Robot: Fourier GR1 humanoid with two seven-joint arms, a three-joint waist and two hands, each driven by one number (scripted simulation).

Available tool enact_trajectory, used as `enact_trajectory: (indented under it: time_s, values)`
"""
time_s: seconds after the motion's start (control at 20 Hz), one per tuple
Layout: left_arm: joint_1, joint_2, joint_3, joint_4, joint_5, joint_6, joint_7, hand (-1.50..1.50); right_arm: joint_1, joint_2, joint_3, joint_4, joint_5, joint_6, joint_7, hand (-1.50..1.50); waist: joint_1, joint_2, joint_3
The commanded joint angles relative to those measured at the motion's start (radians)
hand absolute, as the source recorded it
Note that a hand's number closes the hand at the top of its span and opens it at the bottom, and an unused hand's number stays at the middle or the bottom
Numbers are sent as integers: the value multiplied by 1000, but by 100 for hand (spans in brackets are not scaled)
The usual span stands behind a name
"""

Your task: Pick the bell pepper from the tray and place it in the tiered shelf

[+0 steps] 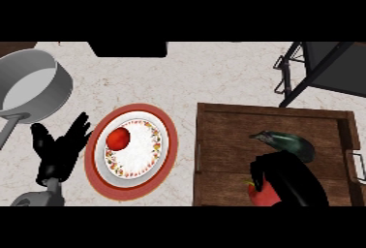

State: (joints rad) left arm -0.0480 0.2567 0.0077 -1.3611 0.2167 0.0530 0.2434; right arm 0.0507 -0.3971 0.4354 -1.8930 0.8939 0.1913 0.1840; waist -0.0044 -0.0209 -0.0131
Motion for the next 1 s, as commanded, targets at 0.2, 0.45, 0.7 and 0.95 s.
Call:
enact_trajectory:
  time_s: [0.2, 0.45, 0.7, 0.95]
  values:
    - [25, 4, -9, 2, -2, -21, 22, 0, -68, 111, -287, 132, -249, 95, 199, 150, 15, 26, 13]
    - [2, -16, 10, 86, -16, -14, -23, 0, -156, 130, -367, -63, -282, 86, 298, 150, -4, 20, 12]
    - [45, -16, 9, 42, -19, -11, -23, 0, -272, 74, -511, -273, -333, 148, 478, 150, -7, 16, 11]
    - [25, 5, 18, 12, -4, -24, 51, 0, -441, -6, -648, -329, -421, 258, 667, 150, 1, 18, 12]
